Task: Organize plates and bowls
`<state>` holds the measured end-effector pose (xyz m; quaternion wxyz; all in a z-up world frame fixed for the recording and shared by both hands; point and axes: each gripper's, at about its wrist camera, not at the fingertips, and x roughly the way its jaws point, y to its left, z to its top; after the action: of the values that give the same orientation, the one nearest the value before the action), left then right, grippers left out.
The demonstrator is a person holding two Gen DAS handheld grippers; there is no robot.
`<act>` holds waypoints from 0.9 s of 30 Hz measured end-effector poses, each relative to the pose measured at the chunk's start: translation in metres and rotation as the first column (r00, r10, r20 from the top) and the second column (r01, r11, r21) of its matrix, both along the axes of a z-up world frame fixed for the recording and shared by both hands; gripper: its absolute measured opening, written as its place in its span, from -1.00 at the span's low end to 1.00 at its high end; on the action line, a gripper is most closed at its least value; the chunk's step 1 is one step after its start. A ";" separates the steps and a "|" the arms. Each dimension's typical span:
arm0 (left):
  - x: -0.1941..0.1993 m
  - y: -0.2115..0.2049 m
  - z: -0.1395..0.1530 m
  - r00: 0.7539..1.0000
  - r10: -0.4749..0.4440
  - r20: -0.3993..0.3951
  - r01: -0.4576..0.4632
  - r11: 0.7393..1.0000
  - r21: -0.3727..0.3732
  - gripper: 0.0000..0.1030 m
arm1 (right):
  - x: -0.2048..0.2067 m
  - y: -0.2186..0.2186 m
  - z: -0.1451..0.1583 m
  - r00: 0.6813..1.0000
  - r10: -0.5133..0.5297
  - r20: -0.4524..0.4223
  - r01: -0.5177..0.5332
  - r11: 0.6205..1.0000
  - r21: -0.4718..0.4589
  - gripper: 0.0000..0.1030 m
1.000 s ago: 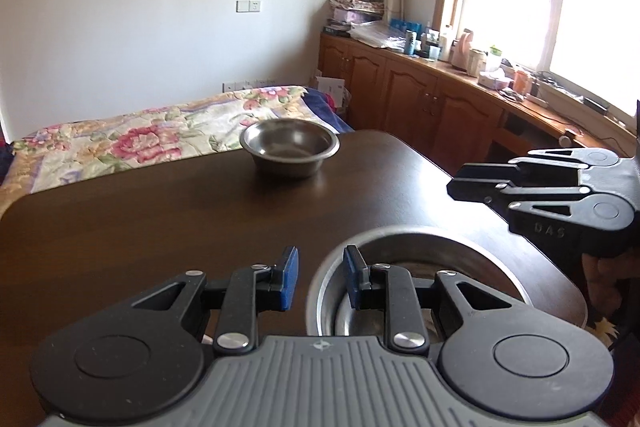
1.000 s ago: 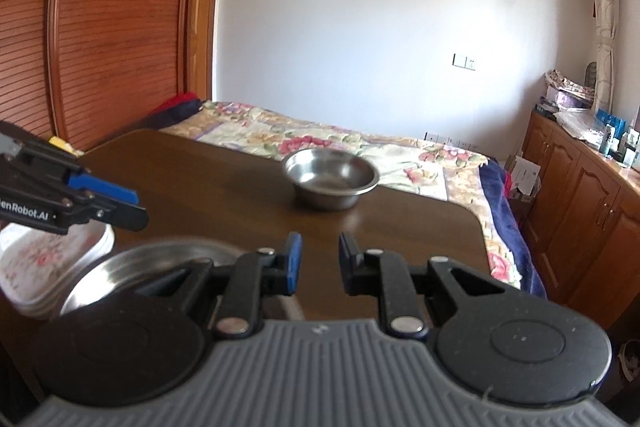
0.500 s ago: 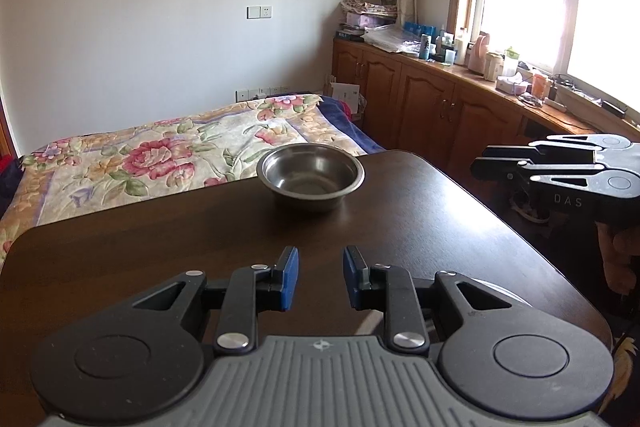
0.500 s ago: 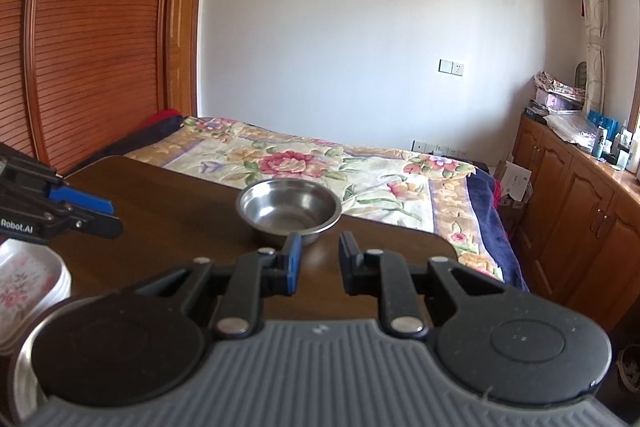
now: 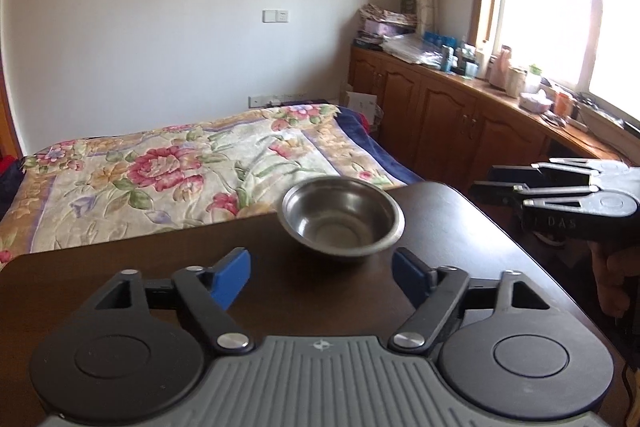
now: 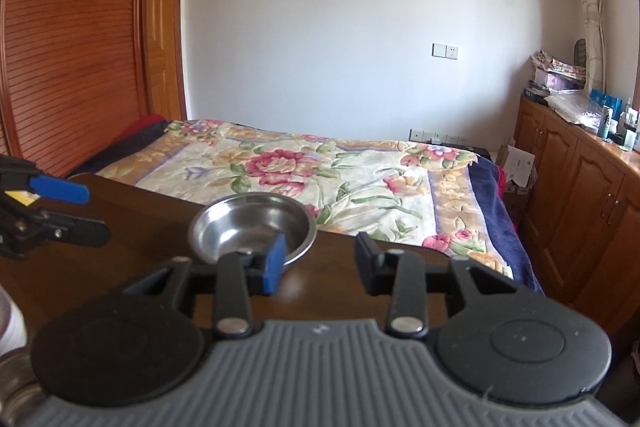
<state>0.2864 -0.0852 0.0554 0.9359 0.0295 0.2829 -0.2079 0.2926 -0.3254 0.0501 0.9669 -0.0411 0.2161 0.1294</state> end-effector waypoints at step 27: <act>0.097 -0.017 -0.043 0.989 0.023 -0.148 -0.026 1.000 -0.013 -0.27 | 0.066 0.026 -0.039 0.987 0.019 -0.157 -0.014 0.999 0.032 -0.27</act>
<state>0.3838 -0.1027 0.0127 0.9150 0.0035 0.3504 -0.2001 0.3586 -0.2995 0.0107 0.9463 -0.0173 0.2892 0.1434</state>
